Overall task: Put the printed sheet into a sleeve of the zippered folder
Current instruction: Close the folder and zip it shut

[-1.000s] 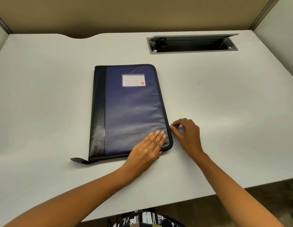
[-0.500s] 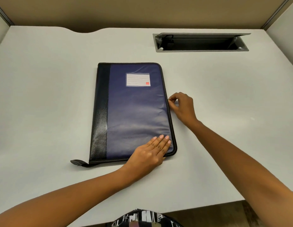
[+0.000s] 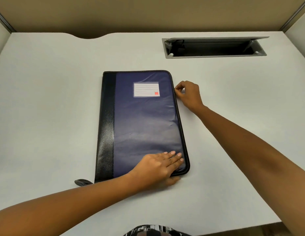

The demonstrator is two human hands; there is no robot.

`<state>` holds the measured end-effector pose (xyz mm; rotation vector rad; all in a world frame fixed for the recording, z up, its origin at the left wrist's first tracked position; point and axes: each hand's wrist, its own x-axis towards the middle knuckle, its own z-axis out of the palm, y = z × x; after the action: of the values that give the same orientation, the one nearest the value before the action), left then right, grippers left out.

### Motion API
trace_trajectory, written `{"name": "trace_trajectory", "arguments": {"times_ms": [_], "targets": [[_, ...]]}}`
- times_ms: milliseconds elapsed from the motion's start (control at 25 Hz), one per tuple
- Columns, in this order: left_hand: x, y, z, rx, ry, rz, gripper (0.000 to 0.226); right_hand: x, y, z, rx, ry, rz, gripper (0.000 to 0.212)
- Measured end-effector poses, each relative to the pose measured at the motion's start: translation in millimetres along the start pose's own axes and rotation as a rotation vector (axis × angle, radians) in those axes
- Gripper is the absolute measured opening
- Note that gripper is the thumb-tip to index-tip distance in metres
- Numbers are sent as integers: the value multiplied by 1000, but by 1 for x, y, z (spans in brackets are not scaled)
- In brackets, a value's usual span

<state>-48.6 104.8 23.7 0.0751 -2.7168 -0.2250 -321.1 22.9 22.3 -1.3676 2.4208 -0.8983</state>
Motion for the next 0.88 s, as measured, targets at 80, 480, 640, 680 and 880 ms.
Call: {"name": "trace_trajectory", "arguments": {"times_ms": [80,480,640,680,880], "targets": [[14,-13,-7,-130,-30,-59,23,1,5,0,15,-9,-24,7],[114,-116,18,-291,-377,-18,23,-1,17,8,90,67,-103,2],[118,-112,29,-322,-326,-16,21,3,19,14,75,110,-106,6],[117,-113,32,-321,-325,-8,22,7,18,16,71,133,-92,7],[116,-114,34,-339,-282,9,24,40,6,25,95,158,-1,10]]}}
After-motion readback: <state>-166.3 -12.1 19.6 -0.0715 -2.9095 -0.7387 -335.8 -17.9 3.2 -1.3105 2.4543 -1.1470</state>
